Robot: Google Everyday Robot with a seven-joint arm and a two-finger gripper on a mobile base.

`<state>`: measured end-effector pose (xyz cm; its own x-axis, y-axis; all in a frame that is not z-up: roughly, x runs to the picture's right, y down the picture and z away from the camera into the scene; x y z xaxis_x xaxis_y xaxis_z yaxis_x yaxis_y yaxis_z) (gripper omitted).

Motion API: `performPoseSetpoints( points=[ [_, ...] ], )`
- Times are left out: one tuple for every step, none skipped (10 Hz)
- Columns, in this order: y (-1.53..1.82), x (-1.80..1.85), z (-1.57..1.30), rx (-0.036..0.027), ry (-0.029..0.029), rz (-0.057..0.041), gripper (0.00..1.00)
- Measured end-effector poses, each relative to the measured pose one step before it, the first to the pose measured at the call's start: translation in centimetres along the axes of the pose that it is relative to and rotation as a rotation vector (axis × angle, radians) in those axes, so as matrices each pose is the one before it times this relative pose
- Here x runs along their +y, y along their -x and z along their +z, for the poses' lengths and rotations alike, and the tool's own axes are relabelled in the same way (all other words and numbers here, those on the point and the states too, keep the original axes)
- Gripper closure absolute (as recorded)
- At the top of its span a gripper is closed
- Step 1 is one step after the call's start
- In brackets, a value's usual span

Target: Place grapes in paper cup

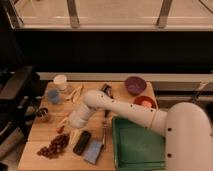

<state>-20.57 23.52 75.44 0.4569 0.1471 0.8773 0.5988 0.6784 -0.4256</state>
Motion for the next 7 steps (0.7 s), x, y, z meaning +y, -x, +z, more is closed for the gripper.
performPoseSetpoints(
  points=[
    [0.200, -0.067, 1.415, -0.02101, 0.01909, -0.00296, 0.28],
    [0.162, 0.013, 1.109, -0.01875, 0.01537, -0.00207, 0.28],
    [-0.032, 0.088, 0.733, -0.01431, 0.00876, 0.00156, 0.28],
    [-0.076, 0.027, 0.695, -0.01422, 0.00624, 0.00255, 0.28],
    [0.004, 0.001, 0.743, -0.01256, 0.00760, -0.00069, 0.28],
    [0.086, -0.108, 0.577, -0.01012, 0.00448, -0.00318, 0.30],
    [0.125, -0.160, 0.295, -0.01272, -0.00192, -0.00536, 0.40]
  ],
)
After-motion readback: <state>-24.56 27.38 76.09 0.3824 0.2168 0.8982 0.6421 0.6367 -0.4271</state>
